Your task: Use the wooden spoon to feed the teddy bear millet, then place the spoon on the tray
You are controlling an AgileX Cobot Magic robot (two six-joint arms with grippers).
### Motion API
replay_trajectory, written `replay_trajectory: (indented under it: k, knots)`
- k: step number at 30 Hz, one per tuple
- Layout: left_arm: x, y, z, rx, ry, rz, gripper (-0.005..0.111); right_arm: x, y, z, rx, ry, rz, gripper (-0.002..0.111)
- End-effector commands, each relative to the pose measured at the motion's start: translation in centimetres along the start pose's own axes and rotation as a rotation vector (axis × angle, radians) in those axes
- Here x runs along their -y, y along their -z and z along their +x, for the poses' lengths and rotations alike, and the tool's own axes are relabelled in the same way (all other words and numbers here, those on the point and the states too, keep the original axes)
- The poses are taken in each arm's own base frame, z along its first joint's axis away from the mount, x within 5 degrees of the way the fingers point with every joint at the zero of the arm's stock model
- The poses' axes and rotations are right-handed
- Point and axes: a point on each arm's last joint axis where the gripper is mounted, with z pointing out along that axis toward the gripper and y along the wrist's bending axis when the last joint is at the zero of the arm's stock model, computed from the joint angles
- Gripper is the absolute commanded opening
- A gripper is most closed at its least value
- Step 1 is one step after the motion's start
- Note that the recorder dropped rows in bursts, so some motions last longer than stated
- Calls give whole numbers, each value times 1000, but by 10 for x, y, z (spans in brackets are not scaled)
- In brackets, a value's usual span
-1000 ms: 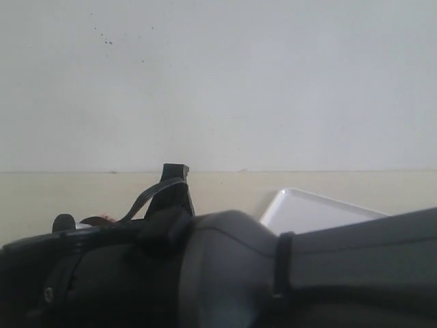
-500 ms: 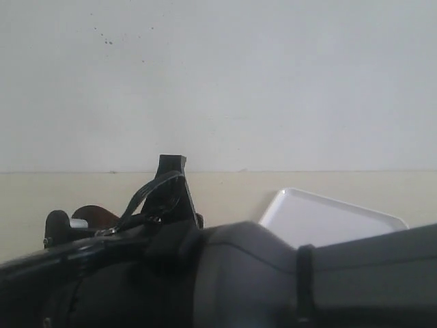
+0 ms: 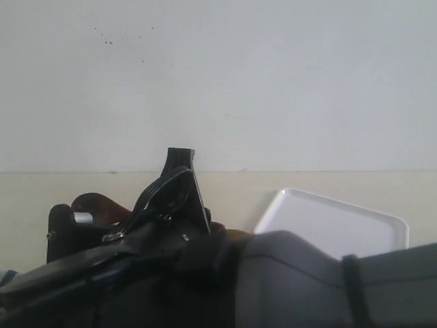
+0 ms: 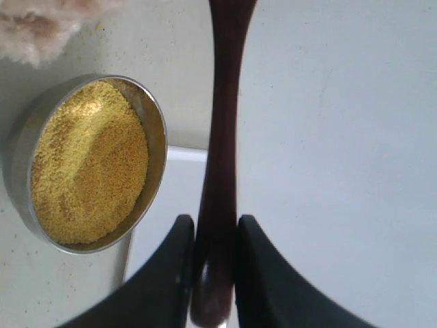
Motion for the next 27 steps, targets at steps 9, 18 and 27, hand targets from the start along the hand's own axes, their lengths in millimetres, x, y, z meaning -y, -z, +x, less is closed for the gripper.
replay_trajectory:
  k: [9,18,27]
  knots:
    - [3,2,0,14,-5,17,4,24,19,16,19,-171,-44,0]
    - [3,2,0,14,-5,17,4,45,-10,47,-121,-273,-182,0]
    - [3,2,0,13,-5,19,4,68,-61,95,-296,-239,-338,0]
